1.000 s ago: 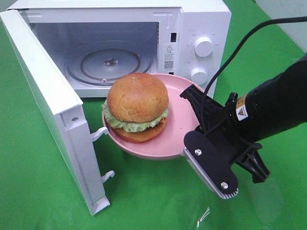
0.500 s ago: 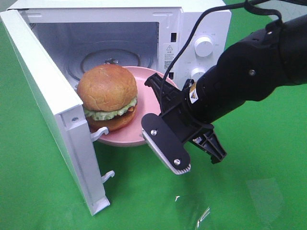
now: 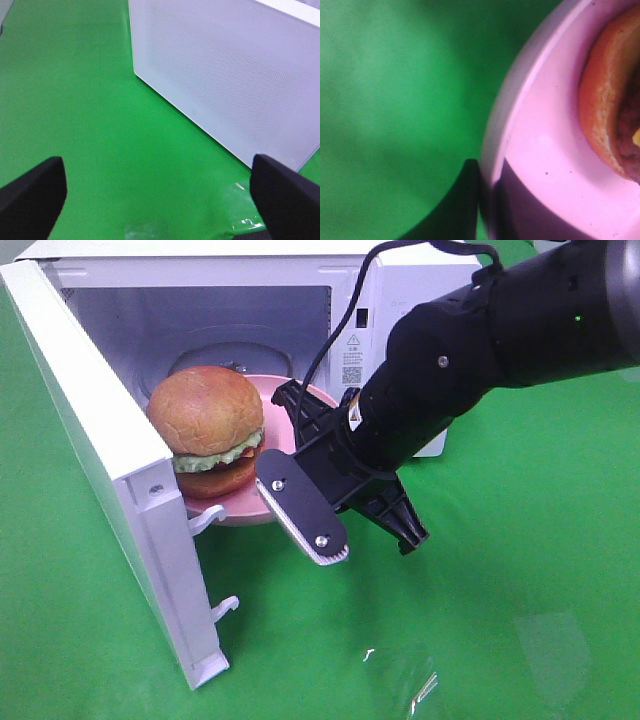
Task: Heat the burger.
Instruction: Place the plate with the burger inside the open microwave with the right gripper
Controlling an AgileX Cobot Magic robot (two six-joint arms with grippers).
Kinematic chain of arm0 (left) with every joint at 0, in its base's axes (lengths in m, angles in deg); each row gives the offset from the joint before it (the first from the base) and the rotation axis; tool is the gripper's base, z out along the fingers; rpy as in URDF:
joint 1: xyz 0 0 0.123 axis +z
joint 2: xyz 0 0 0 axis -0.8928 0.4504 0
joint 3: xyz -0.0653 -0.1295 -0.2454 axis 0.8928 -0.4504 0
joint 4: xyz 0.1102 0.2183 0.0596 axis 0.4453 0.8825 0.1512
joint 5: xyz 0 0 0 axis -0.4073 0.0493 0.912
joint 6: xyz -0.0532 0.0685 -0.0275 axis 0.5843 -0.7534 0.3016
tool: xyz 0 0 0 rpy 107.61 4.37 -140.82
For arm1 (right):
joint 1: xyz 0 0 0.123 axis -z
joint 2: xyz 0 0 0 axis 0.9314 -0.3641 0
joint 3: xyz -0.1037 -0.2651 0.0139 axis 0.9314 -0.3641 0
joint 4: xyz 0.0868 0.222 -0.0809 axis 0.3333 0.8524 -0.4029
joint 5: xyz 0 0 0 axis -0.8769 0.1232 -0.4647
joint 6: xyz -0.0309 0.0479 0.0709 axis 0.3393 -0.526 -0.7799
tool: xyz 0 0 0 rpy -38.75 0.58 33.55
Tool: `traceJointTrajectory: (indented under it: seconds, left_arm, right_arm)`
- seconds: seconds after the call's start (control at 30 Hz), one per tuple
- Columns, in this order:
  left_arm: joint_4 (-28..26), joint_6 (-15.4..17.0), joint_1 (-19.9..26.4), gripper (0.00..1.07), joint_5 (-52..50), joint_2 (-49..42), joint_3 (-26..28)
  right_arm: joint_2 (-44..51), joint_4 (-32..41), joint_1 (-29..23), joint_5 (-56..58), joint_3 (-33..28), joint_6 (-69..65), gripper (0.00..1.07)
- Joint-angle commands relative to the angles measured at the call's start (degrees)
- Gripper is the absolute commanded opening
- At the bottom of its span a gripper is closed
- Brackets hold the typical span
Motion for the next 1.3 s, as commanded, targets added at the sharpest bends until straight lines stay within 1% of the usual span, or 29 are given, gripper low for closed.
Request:
traceJointTrajectory:
  seconds: [0.03,0.07,0.1,0.13,0.17,0.2,0.23,0.27,0.33,0.4,0.43,0.47,0.53,0.57,0.6,0.63,0.67,0.7,0.73,0.77,0.8,0.83,0.87,0.9,0.93,1.03,1.1,1.27,1.3]
  left_arm:
    - [-0.1,0.5,-0.2,0.91,-0.4,-0.2,-0.1]
    - [-0.1,0.5,-0.2,0.91,-0.4,-0.2,-0.1]
    - [-0.1,0.5,-0.2,0.91,-0.4,-0.2,-0.1]
    - [-0.1,0.5,-0.2,0.91,-0.4,-0.2,-0.1]
    - [-0.1,0.5,-0.2,0.91,-0.4,-0.2,-0.1]
    - [-0.1,0.5,-0.2,0.91,-0.4,-0.2,-0.1]
    - [-0.1,0.5,-0.2,0.91,-0.4,-0.2,-0.1]
    - [-0.1,0.5,-0.2,0.91,-0.4,-0.2,-0.1]
    - [-0.1,0.5,-0.2,0.91,-0.4,-0.2,-0.1]
    - [-0.1,0.5,-0.2,0.91,-0.4,-0.2,-0.1]
    - [-0.1,0.5,-0.2,0.91,-0.4,-0.2,-0.1]
    - [-0.1,0.5,-0.2,0.91,-0.4,-0.2,-0.1]
    - [-0.1,0.5,-0.2,0.91,-0.4,-0.2,-0.1]
    - [-0.1,0.5,-0.2,0.91,-0.4,-0.2,-0.1]
    - [-0.1,0.5,-0.2,0.91,-0.4,-0.2,-0.1]
    - [-0.1,0.5,-0.2,0.91,-0.4,-0.2,-0.1]
    - [-0.1,0.5,-0.2,0.91,-0.4,-0.2,-0.1]
    - [-0.1,0.5,-0.2,0.91,-0.4,-0.2,-0.1]
    - [-0.1,0.5,-0.2,0.91,-0.4,-0.2,-0.1]
    - [-0.1,0.5,-0.2,0.91,-0.4,-0.2,-0.1]
    - [-0.1,0.5,-0.2,0.91,-0.4,-0.2,-0.1]
    - [-0.1,0.5,-0.2,0.91,-0.4,-0.2,-0.1]
    - [-0.1,0.5,-0.2,0.91,-0.4,-0.2,-0.1]
    - [-0.1,0.5,-0.2,0.91,-0.4,-0.2,-0.1]
    - [-0.1,0.5,-0.2,0.91,-0.4,-0.2,-0.1]
    - [-0.1,0.5,-0.2,0.91,-0.4,-0.2,-0.1]
    - [-0.1,0.5,-0.2,0.91,-0.4,-0.2,-0.1]
    - [-0.1,0.5,-0.2,0.91,-0.4,-0.2,-0.1]
    - [-0.1,0.5,-0.2,0.91,-0.4,-0.2,-0.1]
  right_arm:
    - [-1.8,0.7,0.1,-1.1,4.5,-0.2,0.00]
    - [-1.8,0.7,0.1,-1.1,4.5,-0.2,0.00]
    - [-3.2,0.7,0.1,-0.8,6.8,-0.3,0.00]
    - [-3.2,0.7,0.1,-0.8,6.8,-0.3,0.00]
    - [-4.5,0.6,0.1,0.1,8.5,-0.8,0.00]
    - [-4.5,0.6,0.1,0.1,8.5,-0.8,0.00]
    - [-5.7,0.2,0.1,0.5,10.2,-1.9,0.00]
    - [-5.7,0.2,0.1,0.5,10.2,-1.9,0.00]
    - [-7.6,-0.9,0.1,1.3,13.2,-4.7,0.00]
    - [-7.6,-0.9,0.1,1.3,13.2,-4.7,0.00]
    - [-9.6,-2.3,0.1,1.9,15.9,-7.3,0.00]
    - [-9.6,-2.3,0.1,1.9,15.9,-7.3,0.00]
    - [-11.2,-3.0,0.1,2.6,18.4,-9.3,0.00]
    - [-11.2,-3.0,0.1,2.6,18.4,-9.3,0.00]
    - [-12.3,-4.9,0.1,3.5,20.2,-11.2,0.00]
    - [-12.3,-4.9,0.1,3.5,20.2,-11.2,0.00]
    - [-13.6,-6.9,0.5,4.7,22.1,-13.4,0.00]
    - [-13.6,-6.9,0.5,4.7,22.1,-13.4,0.00]
    - [-14.8,-7.3,0.7,6.0,23.9,-15.1,0.00]
    - [-14.8,-7.3,0.7,6.0,23.9,-15.1,0.00]
    - [-16.2,-7.7,0.9,6.8,26.0,-16.6,0.00]
    - [-16.2,-7.7,0.9,6.8,26.0,-16.6,0.00]
    - [-17.2,-8.3,1.5,7.6,28.0,-17.4,0.00]
    - [-17.2,-8.3,1.5,7.6,28.0,-17.4,0.00]
    - [-18.6,-8.3,1.5,8.2,29.9,-18.3,0.00]
    - [-19.5,-8.5,1.9,8.8,31.3,-19.0,0.00]
    - [-21.8,-8.4,2.9,9.3,34.3,-21.0,0.00]
    - [-23.3,-8.4,3.5,9.9,36.2,-21.4,0.00]
    - [-24.4,-8.3,3.6,10.8,37.6,-21.4,0.00]
